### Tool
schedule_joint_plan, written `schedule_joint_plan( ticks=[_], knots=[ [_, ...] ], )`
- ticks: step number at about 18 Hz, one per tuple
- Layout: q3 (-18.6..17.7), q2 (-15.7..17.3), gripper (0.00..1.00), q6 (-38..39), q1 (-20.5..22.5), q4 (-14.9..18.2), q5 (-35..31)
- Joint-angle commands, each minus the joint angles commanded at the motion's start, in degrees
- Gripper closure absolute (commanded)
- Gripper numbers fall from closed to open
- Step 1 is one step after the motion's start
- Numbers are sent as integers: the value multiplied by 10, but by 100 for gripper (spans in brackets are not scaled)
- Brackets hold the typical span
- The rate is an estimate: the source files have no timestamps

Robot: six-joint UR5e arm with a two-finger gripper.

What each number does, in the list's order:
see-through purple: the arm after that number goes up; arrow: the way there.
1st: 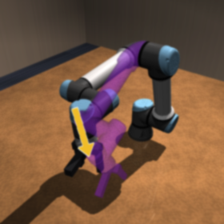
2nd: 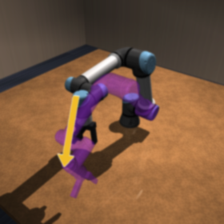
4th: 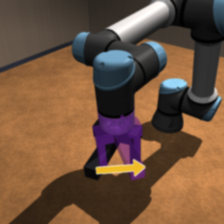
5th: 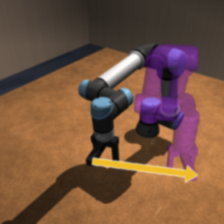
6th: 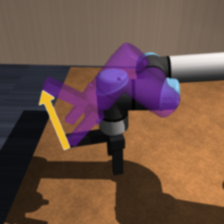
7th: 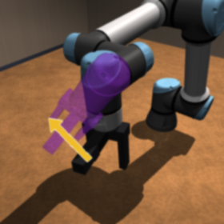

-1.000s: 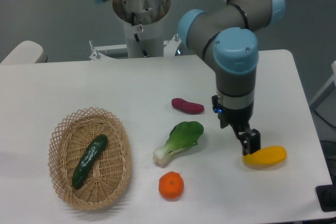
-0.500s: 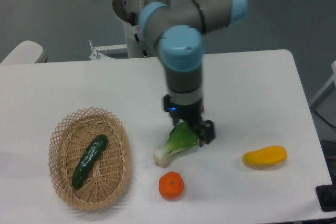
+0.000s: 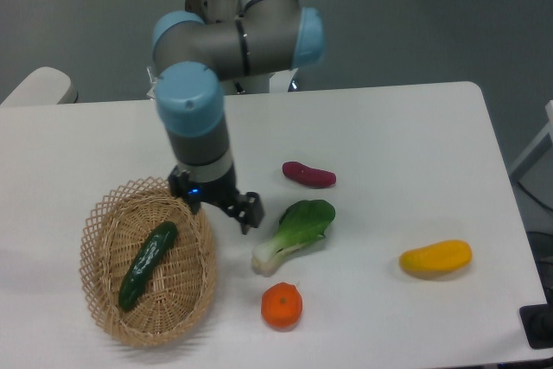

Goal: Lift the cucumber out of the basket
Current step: 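Lower the gripper over the green cucumber in the basket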

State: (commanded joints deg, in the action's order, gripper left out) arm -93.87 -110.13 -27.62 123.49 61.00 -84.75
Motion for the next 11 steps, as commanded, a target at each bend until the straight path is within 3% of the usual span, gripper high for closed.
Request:
schedule_joint_plan(
  ticks=[3, 6, 11],
  knots=[
    [-1, -20, 0, 27, -14, -6, 10],
    [4, -46, 0, 30, -27, -40, 7],
    [0, -64, 0, 29, -47, -47, 5]
  ],
)
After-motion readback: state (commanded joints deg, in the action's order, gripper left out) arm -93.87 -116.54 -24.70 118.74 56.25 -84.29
